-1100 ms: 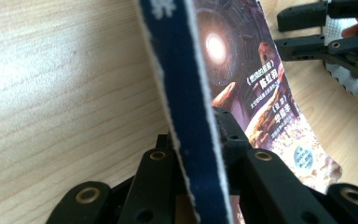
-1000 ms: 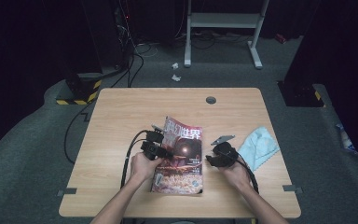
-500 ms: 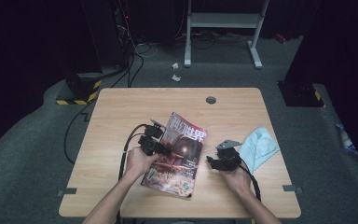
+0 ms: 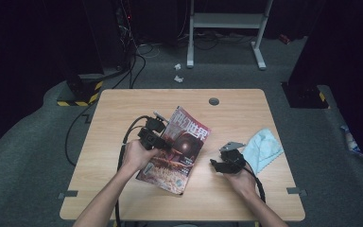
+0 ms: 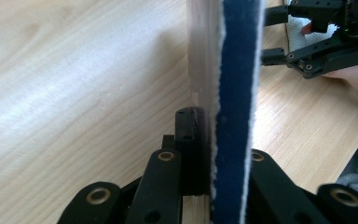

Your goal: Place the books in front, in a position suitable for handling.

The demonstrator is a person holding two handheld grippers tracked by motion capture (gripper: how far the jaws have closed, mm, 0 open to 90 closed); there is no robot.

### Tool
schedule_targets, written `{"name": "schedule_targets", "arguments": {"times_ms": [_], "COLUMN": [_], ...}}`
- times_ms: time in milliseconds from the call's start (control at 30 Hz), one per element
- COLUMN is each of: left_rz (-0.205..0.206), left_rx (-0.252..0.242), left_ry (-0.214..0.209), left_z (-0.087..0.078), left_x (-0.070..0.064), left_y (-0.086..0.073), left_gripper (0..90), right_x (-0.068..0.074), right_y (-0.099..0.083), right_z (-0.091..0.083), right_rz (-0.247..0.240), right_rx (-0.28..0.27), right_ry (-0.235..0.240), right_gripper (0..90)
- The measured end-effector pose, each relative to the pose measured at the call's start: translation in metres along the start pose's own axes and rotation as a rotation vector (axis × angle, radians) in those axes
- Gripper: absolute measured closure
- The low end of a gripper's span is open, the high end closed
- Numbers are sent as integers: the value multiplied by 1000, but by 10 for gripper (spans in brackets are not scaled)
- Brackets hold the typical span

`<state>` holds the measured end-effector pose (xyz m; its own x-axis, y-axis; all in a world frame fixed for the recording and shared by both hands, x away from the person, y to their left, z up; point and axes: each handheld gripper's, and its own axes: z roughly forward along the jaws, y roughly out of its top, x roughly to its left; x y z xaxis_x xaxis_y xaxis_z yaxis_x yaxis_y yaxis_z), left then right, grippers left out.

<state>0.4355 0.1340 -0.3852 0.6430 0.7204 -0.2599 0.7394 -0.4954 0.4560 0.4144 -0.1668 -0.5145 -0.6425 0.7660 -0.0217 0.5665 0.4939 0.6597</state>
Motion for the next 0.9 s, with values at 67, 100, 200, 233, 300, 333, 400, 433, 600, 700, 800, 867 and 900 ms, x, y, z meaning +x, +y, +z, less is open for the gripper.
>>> {"name": "schedule_targets", "arguments": {"times_ms": [67,100,200,233,300,333,400,433,600,700,800,867,900], "left_rz": [8,12,28,36,61,68,80,87,116,137,165,179,186], "left_rx": [-5,-4,1,-2,-6,-6,-2,-2,3,0,4,4,9], "left_ry": [4,8,27,34,42,42,43,46,48,48,52,55,56], "left_z": [-5,-8,-15,-16,-19,-20,-22,-23,-26,-28,-30,-31,-32], "left_x": [-1,-1,-2,-2,-2,-2,-1,-1,-2,-4,-7,-8,-9], "left_y": [3,4,9,10,12,13,16,17,22,25,28,29,30], "left_gripper": [835,835,835,835,835,835,835,835,835,835,835,835,835], "right_x": [0,0,-1,-1,0,-1,-4,-7,-20,-25,-28,-30,-31], "right_y": [1,1,2,3,3,4,5,5,17,30,46,56,61], "right_z": [-1,-1,-1,-2,-3,-3,-5,-6,-29,-46,-61,-68,-71], "right_rz": [-2,-3,-10,-4,-1,-7,8,24,40,13,-31,-58,-70], "right_rx": [10,16,31,36,49,53,64,64,31,-2,-25,-28,-33], "right_ry": [3,4,5,2,3,6,33,50,86,101,112,118,119], "right_gripper": [416,415,407,405,404,401,407,408,408,400,402,403,407]}}
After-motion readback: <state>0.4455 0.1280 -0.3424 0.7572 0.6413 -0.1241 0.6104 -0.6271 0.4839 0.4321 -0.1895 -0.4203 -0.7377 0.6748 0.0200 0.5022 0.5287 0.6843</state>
